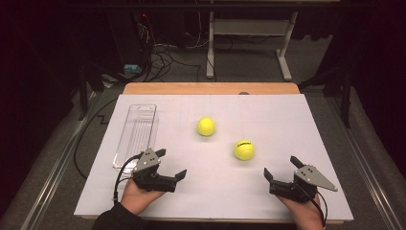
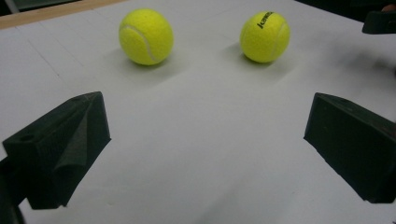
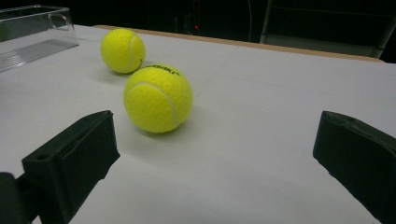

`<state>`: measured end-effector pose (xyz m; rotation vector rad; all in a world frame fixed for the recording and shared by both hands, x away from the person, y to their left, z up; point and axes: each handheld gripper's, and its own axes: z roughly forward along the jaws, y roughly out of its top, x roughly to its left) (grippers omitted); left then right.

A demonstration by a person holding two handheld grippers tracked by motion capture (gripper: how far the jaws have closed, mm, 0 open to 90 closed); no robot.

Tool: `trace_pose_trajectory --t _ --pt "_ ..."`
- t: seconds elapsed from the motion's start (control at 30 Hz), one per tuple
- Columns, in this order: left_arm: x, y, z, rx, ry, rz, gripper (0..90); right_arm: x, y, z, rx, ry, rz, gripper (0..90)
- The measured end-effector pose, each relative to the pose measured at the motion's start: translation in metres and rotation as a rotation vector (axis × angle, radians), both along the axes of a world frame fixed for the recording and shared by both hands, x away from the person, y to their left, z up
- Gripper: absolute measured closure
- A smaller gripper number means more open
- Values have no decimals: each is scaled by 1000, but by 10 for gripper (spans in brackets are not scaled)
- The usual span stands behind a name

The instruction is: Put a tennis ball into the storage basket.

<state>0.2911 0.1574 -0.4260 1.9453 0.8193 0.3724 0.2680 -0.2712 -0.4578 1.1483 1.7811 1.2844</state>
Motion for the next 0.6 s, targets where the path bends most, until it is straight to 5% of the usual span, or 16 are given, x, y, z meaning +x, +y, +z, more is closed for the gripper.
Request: trace_pose_trajectory --t 0.23,0.6 --pt "15 -14 6 84 101 -16 9 0 -2 0 3 -3 2 1" --pt "28 -28 7 292 249 -43 10 0 -1 -1 8 6 7 1"
